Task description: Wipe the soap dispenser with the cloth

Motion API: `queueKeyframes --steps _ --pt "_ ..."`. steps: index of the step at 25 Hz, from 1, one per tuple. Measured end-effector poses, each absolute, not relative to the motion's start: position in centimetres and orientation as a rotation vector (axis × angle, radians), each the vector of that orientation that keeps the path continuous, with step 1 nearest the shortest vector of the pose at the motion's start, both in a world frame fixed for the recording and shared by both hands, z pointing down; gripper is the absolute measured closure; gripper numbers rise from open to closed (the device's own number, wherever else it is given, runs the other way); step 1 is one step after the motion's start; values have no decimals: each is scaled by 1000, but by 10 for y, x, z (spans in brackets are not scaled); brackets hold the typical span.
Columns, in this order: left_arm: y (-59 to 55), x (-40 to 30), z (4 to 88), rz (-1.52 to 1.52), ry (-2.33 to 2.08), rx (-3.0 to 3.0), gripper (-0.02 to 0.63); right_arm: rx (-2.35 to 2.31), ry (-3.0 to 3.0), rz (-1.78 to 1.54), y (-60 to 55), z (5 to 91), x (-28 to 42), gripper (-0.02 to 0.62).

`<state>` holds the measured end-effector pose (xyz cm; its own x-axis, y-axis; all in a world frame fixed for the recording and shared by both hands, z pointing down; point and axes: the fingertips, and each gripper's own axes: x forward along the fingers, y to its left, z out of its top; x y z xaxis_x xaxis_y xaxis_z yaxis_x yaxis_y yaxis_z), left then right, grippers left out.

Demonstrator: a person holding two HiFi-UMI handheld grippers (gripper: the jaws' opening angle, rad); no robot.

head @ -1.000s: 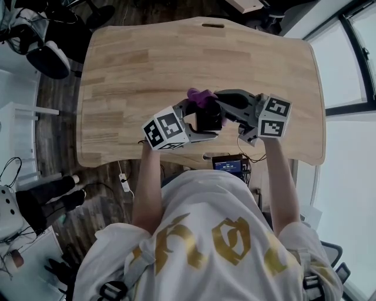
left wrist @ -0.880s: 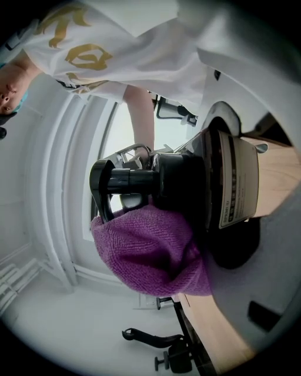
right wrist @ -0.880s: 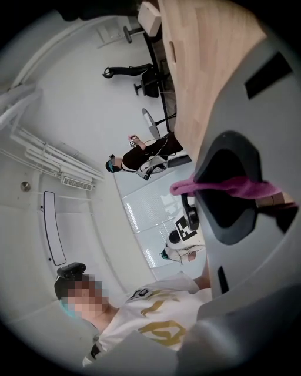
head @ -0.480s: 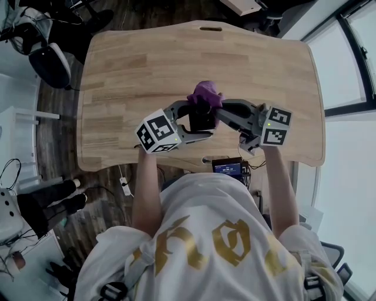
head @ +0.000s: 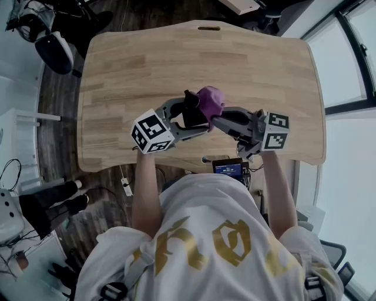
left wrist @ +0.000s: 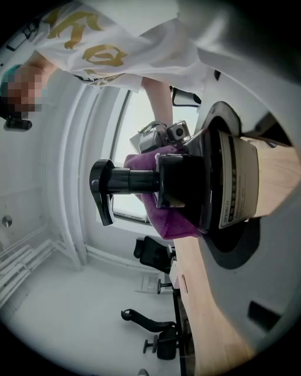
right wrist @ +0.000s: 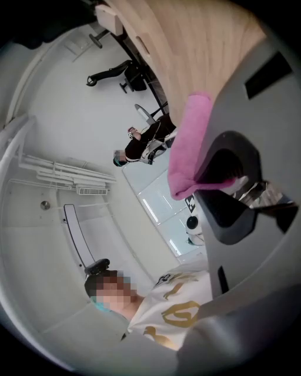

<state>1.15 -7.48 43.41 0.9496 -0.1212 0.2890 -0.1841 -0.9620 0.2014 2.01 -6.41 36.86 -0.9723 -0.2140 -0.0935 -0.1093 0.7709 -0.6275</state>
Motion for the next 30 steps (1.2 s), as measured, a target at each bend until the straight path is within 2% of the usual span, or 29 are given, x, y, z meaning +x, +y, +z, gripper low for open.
queueKeyframes --steps 8,19,30 --pt "-86 3 421 295 -286 2856 250 -45 2813 -1015 -36 363 7 560" --pt "-76 17 398 176 -179 2884 250 -431 2508 -1045 -90 370 41 560" --pt "-80 10 367 -34 -183 2864 250 -390 2182 -1163 -109 361 48 560"
